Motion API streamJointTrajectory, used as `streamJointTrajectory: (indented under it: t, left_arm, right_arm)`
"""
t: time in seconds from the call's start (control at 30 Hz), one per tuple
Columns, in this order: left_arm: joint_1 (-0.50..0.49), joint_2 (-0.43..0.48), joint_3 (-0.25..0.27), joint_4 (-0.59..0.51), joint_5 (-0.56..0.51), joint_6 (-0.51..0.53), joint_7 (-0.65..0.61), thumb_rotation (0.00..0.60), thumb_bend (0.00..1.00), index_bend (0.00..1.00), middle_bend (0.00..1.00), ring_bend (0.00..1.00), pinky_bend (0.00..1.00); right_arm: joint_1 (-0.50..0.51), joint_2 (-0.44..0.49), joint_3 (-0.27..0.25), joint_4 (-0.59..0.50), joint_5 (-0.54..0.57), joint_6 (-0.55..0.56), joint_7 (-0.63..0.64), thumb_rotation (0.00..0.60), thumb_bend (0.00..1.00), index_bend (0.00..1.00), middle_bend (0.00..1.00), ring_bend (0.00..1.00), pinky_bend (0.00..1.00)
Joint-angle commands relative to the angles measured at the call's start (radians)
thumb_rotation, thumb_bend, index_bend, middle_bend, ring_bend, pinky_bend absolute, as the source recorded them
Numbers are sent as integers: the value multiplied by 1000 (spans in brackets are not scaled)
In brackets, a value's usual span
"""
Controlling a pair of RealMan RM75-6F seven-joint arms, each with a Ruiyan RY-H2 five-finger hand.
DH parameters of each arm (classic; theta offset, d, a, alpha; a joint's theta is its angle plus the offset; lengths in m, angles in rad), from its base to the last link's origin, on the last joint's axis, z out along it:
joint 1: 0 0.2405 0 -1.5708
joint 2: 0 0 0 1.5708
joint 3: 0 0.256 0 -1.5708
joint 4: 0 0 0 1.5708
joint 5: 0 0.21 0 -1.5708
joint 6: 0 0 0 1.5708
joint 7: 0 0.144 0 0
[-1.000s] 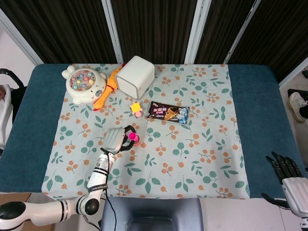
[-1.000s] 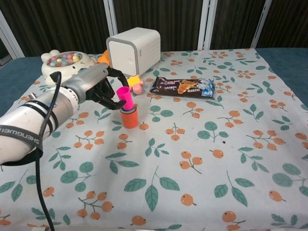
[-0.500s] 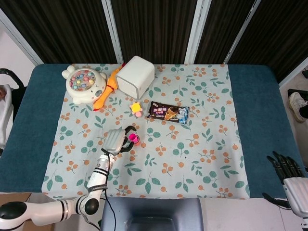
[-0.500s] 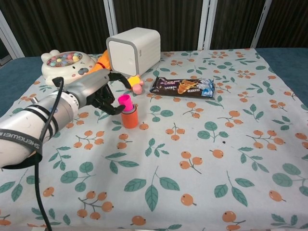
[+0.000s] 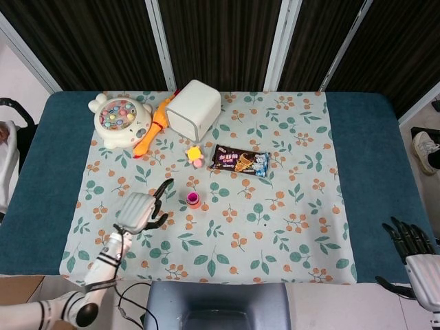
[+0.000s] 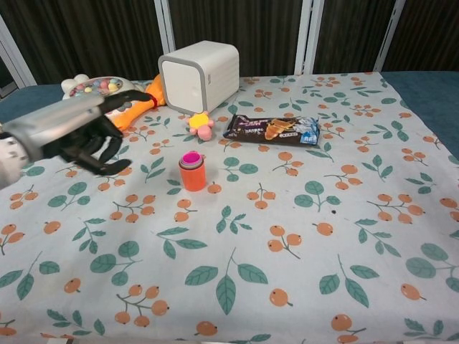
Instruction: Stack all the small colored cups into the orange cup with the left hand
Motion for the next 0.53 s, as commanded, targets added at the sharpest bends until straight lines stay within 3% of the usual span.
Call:
streamJointTrajectory:
  t: [0.03, 0.13, 0.23, 0.33, 0.53]
  left_arm:
    - [223, 238, 260, 91, 339, 254, -215, 600, 359, 0, 38, 53, 198]
    - [352, 217, 298, 276, 400, 450, -279, 600, 362, 0, 0, 0, 118]
    - [442, 166, 301, 448, 395, 550, -382, 600, 363, 0, 0, 0, 101]
    - [472, 135, 290, 544, 374, 550, -460, 600, 362, 0, 0, 0, 94]
    - [477, 125, 258, 575, 367, 536, -480, 600, 361, 0, 0, 0, 90]
  right_arm:
    - [1, -12, -2, -6, -1, -10, -34, 600, 213, 0, 0, 0, 0]
    - [3, -25, -2, -13, 2, -21, -68, 600, 213, 0, 0, 0, 0]
    - [3, -34, 2, -18, 5, -22, -88, 600, 212, 0, 0, 0, 0]
    - [2, -39, 8, -23, 14, -19, -101, 600, 213, 0, 0, 0, 0]
    - [-2, -42, 10, -25, 15, -12, -107, 600, 213, 0, 0, 0, 0]
